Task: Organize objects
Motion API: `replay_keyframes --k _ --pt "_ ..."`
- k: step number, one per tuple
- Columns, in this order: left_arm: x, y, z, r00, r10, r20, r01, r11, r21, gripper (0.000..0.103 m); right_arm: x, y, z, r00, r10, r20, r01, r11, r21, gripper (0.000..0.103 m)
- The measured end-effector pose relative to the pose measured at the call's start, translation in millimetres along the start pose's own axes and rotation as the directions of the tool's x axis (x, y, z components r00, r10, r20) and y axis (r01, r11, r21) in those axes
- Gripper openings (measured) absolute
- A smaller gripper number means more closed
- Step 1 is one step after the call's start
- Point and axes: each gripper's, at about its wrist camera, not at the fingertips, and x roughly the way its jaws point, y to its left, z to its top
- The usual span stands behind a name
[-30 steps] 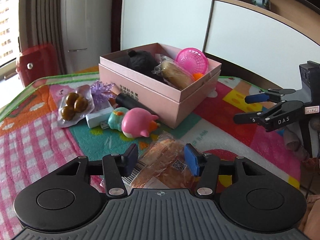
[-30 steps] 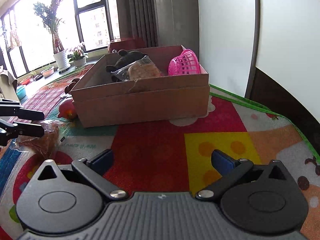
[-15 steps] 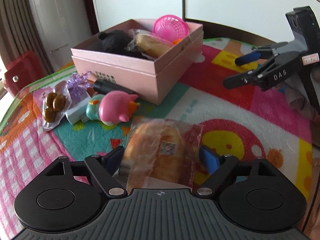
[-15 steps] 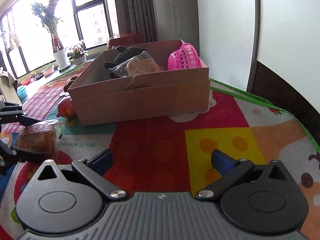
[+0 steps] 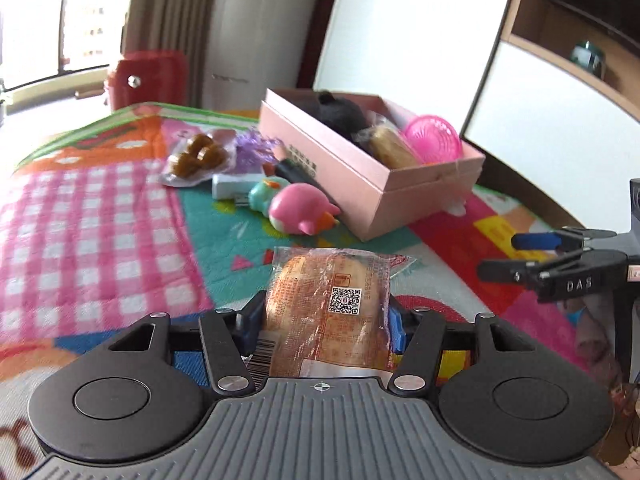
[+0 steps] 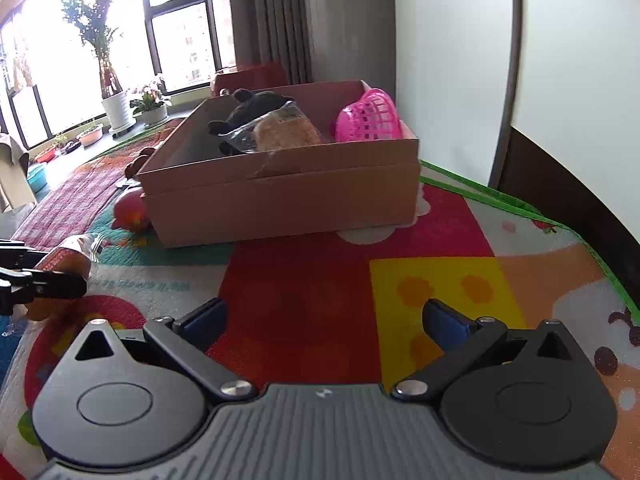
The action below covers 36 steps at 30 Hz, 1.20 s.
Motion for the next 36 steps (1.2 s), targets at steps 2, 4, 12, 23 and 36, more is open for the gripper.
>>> replay_keyframes --k 2,4,12,23,36 --pt "-17.4 5.3 -3.7 0.999 0.031 0.037 -0.030 0.999 -0.036 0.062 -7.6 18.7 0.7 0.999 0.040 0.020 -0.039 0.998 -0.055 0.103" --pt "-30.3 11.8 -5.0 0.993 0.098 0.062 -0.094 0.994 -0.064 0.062 -13.0 43.0 1.5 0.997 0.055 0.057 -0.048 0.991 -0.126 0.103" --pt "-44.7 45.5 -11.4 0.955 0.288 0.074 -0.278 0.953 -0.123 0.062 10.1 158.7 5.9 0.993 0.033 0.115 0.024 0.889 -0.457 0.052" --pt "-49.7 70.6 -20.7 0.956 0.283 0.076 -0.262 0.942 -0.211 0.062 80.6 224.5 32.9 0.977 -0.158 0.143 0.213 0.743 -0.634 0.050" --pt "-46.1 56.3 -29.2 0.959 0.250 0.134 -0.207 0.940 -0.271 0.062 41.1 210.4 30.4 0.990 -0.085 0.110 0.136 0.768 -0.626 0.011"
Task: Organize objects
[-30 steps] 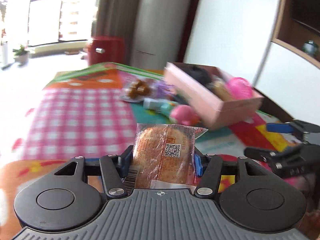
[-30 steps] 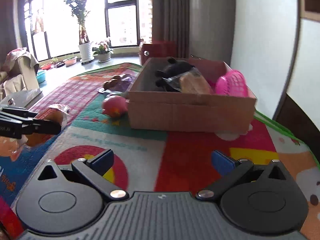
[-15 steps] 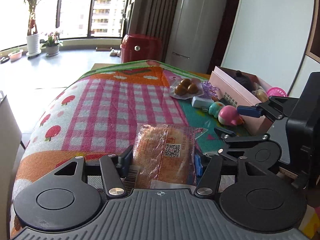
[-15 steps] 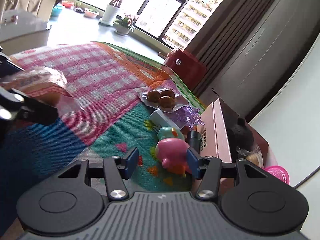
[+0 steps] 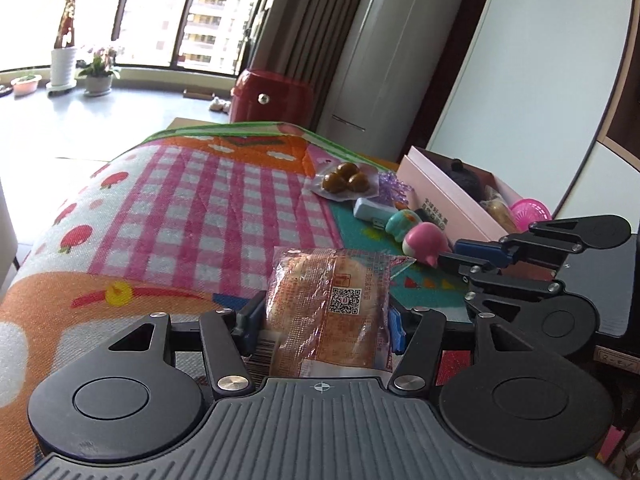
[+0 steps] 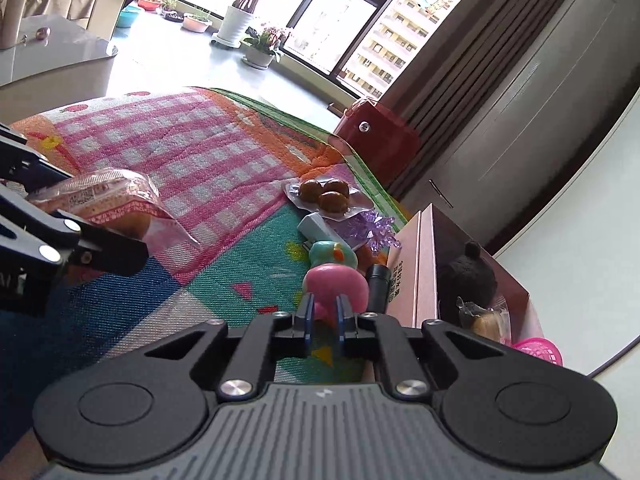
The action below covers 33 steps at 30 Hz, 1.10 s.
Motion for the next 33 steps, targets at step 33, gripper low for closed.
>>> replay_keyframes --k 33 --pt "-6.7 -8.2 -5.7 0.999 -0.050 0.019 0.051 0.998 -0.048 0.062 -52.4 -24.6 -39.5 0.999 0.052 -0.004 -0.052 0.999 0.005 0.008"
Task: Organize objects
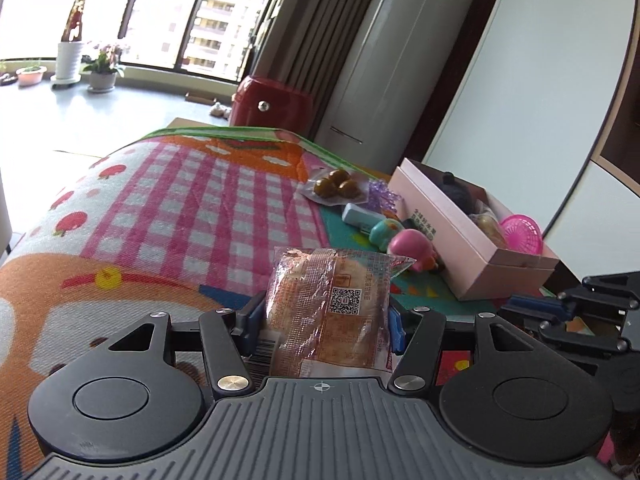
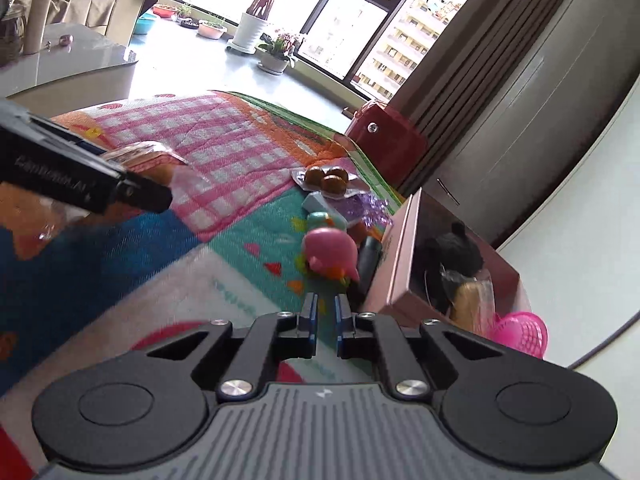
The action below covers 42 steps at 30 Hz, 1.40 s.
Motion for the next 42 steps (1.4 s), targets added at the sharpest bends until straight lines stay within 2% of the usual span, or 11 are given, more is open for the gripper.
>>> replay_keyframes --k 3,5,7,9,11,13,22,25,32,37,42 --pt "1.2 -13.8 1.7 0.999 -0.033 -0.014 0.034 0.999 0.024 0.062 -8.2 -15.2 -21.2 1.000 0.009 -0.004 -0.009 0.998 0.063 0.008" --pt "1.6 -20.9 2.7 0.999 -0.047 -0.022 0.048 0.998 0.040 0.062 -8.2 -27.4 -33.7 1.000 0.025 -0.011 -0.023 0.991 0.129 0.016" --pt "0.9 -24.0 3.7 0.999 -0.044 -0.018 0.045 0.998 0.044 0.062 -5.2 -41.5 -45.2 0.999 0.041 -0.029 -0.033 0.971 0.235 0.058" --pt "-1.6 -23.7 6.4 1.000 -0.027 -0.002 0.027 0.999 0.043 0.062 -1.8 -54.7 -53.9 0.997 0.070 -0.016 -0.060 0.938 0.343 0.075" --pt "-5.1 -20.9 9.8 1.000 -0.009 0.012 0.008 0.999 0.038 0.062 1.3 -61.9 -59.6 0.993 0.118 -0.002 -0.106 0.904 0.415 0.077" --pt "-7.5 -17.0 12.8 1.000 0.010 0.020 -0.011 1.000 0.028 0.062 4.7 -65.2 -62.6 0.989 0.150 0.020 -0.142 0.874 0.464 0.091" --pt "-8.1 -13.2 13.0 1.000 0.024 0.014 -0.024 0.999 0.028 0.062 44.5 -57.6 -46.6 0.964 0.264 0.025 -0.232 0.793 0.563 0.094" --pt "-7.2 -11.4 15.3 0.999 0.037 0.027 -0.038 0.999 0.031 0.062 50.8 -45.2 -21.4 0.968 0.249 0.044 -0.234 0.818 0.525 0.094" --pt "-11.6 16.0 32.4 0.992 0.100 0.080 -0.101 0.995 0.005 0.062 55.3 -24.8 51.8 0.984 0.159 0.076 -0.175 0.934 0.311 0.087" --pt "3.4 40.1 41.0 0.993 0.089 0.072 -0.086 0.996 -0.038 0.062 110.3 -55.3 119.9 0.981 0.186 -0.049 -0.163 0.940 0.300 0.088" --pt "7.9 55.4 36.2 0.998 0.038 0.045 -0.034 0.996 -0.087 0.062 208.0 -84.5 175.7 0.958 0.217 -0.187 -0.120 0.897 0.425 0.087"
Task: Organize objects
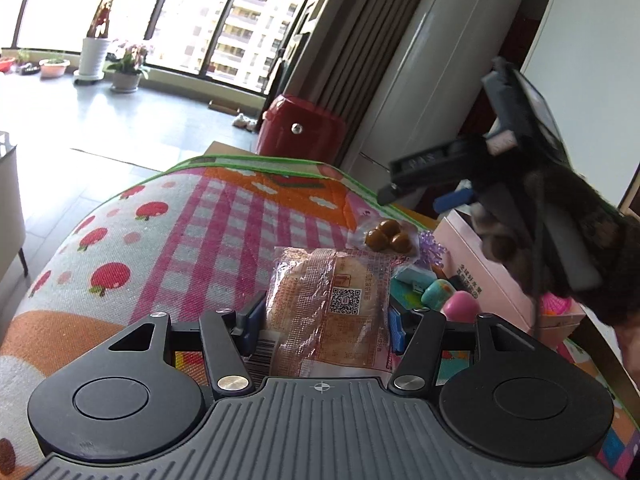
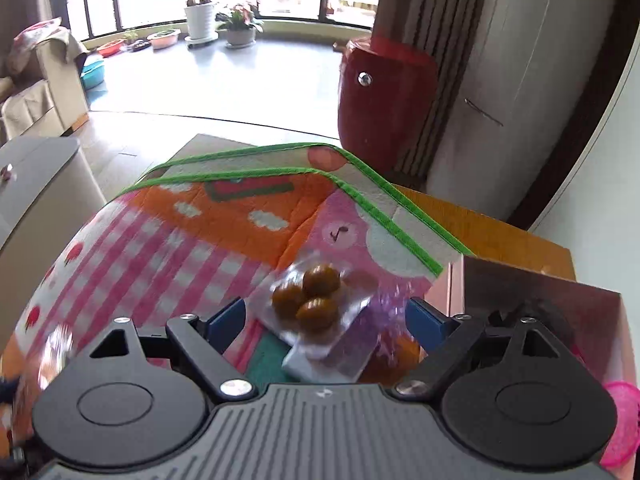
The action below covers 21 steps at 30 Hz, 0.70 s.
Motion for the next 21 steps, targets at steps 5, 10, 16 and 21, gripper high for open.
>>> replay_keyframes --k 5,10,16,21 --pt "-4.1 2.8 -3.9 0.999 -0.036 -0.004 0.036 0.999 -0.005 0.062 64.8 -4.5 32.7 0.992 -0.054 -0.110 0.053 0.999 -0.012 0.034" --pt "-5.7 9.5 -1.6 0.998 -0.056 0.012 0.056 0.998 -0.040 0.062 57.6 -4.5 3.8 0.978 0.028 -0.209 -0.040 0.998 -0.054 0.023" --pt "5.2 4.1 -1.8 0.998 -0.066 0.002 0.066 0.996 -0.059 0.062 -2.4 3.7 -70.5 0.948 0.156 -0.278 -0.195 0.973 -0.120 0.022" --pt "10.8 -12.3 -8.9 0.996 -0.083 -0.041 0.082 0.996 -0.036 0.062 -58.8 5.1 -125.5 0.958 0.179 -0.224 -0.224 0.955 -0.194 0.043"
